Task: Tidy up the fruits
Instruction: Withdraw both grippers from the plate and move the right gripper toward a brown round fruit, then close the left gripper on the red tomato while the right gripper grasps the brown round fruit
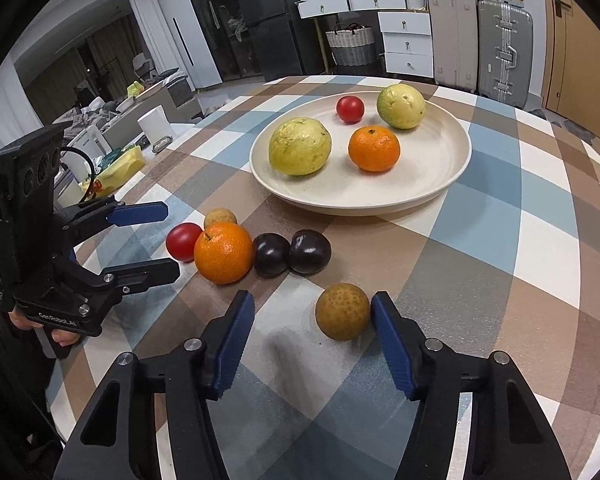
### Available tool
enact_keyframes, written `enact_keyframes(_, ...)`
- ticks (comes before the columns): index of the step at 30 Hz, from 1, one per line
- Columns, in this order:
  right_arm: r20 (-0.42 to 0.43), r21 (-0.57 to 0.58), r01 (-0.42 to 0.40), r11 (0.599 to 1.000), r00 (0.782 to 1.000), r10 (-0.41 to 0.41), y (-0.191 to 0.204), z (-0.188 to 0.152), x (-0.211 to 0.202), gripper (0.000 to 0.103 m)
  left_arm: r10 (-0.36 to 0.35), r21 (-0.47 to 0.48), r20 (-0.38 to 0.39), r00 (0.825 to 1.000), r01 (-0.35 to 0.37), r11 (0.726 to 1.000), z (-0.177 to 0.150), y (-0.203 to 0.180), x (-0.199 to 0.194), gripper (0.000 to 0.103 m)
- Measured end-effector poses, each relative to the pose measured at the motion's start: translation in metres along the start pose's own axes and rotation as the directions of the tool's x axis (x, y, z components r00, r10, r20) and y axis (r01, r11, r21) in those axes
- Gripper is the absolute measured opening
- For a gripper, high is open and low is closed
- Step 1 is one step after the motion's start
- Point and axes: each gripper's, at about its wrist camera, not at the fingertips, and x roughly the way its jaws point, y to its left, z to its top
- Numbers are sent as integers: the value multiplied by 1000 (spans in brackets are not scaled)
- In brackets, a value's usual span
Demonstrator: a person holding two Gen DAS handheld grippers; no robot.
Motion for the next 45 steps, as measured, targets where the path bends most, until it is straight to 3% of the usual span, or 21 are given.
enact_keyframes(8, -9, -4, 24, 1000, 1000, -24, -5, 0, -2, 56, -31, -1, -33, 999, 31, 1000, 0, 1, 8, 48)
enact_keyframes(12, -6, -1, 30, 1000, 1000, -30, -7, -1, -4, 54, -36, 7, -32, 999, 36, 999, 1, 1, 9, 47)
enact_keyframes(16, -14, -13, 35, 999, 999, -35, -6, -2, -3, 47, -44, 15, -43, 998, 45, 999, 0, -1, 10, 41)
enact_keyframes(26, -13, -24, 43, 999, 999, -44, -4, -3, -4, 43, -54, -3, -39, 998, 54, 999, 0, 2, 9, 25)
enact_keyframes(33, -1, -32, 46, 998, 999, -46, -3, -2, -6, 42, -67, -6, -30, 997, 67, 998, 0, 4, 8, 24)
enact_keyframes(45, -1, -80, 83, 993, 997, -83, 4, -4, -3, 27, -94, -53, 9, 996, 94, 994, -1, 14, 0, 24)
